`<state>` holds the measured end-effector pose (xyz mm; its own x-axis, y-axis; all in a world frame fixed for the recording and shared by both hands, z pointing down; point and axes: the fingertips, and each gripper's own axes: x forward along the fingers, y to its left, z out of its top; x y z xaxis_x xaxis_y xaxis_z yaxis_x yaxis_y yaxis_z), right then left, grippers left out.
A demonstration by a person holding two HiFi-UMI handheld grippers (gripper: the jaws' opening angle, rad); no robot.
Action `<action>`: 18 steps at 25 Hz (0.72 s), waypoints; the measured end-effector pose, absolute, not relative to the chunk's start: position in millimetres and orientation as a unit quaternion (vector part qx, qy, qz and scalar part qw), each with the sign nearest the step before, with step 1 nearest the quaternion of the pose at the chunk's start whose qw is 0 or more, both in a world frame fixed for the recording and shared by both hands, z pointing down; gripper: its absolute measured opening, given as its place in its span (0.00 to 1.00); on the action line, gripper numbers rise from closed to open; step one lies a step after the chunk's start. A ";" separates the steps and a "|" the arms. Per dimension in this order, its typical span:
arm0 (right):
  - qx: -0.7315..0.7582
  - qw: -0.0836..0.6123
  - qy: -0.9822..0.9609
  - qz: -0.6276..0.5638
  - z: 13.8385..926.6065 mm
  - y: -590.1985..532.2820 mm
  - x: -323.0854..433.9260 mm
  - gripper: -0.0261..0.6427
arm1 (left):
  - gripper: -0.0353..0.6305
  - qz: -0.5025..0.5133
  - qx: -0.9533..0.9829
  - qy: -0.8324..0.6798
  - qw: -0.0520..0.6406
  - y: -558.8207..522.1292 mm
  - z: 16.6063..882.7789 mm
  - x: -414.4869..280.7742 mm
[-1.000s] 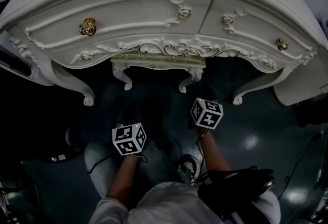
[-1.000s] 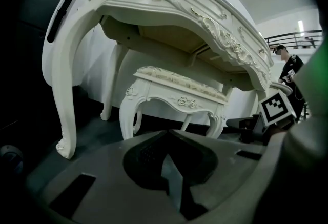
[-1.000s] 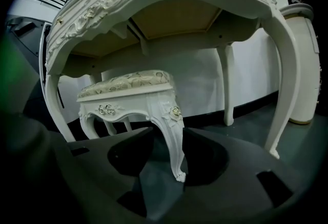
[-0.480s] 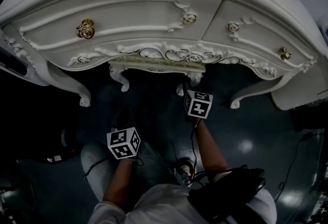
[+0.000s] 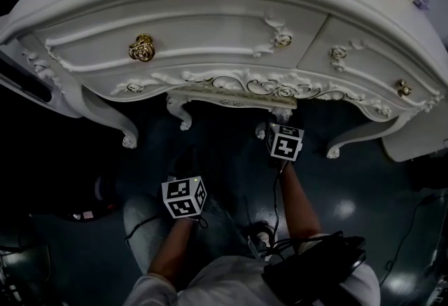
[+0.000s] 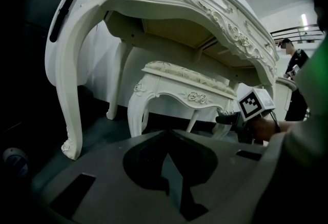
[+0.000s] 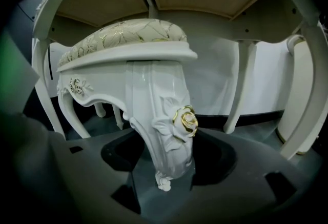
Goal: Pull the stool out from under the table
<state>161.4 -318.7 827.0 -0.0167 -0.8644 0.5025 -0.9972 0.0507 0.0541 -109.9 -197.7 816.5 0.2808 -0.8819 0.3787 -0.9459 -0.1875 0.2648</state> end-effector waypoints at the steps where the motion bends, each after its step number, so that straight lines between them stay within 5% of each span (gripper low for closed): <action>1: 0.671 0.208 -0.694 0.157 827.2 -318.5 162.4 0.44 | 0.07 0.070 0.766 -0.598 0.226 -198.6 816.6 -109.9; 15: 0.655 0.206 -0.707 0.172 827.9 -320.3 162.8 0.44 | 0.07 0.067 0.753 -0.628 0.184 -229.2 803.8 -131.6; 18: 0.654 0.199 -0.707 0.179 829.3 -320.4 162.4 0.44 | 0.17 0.073 0.759 -0.624 0.172 -241.0 798.8 -136.9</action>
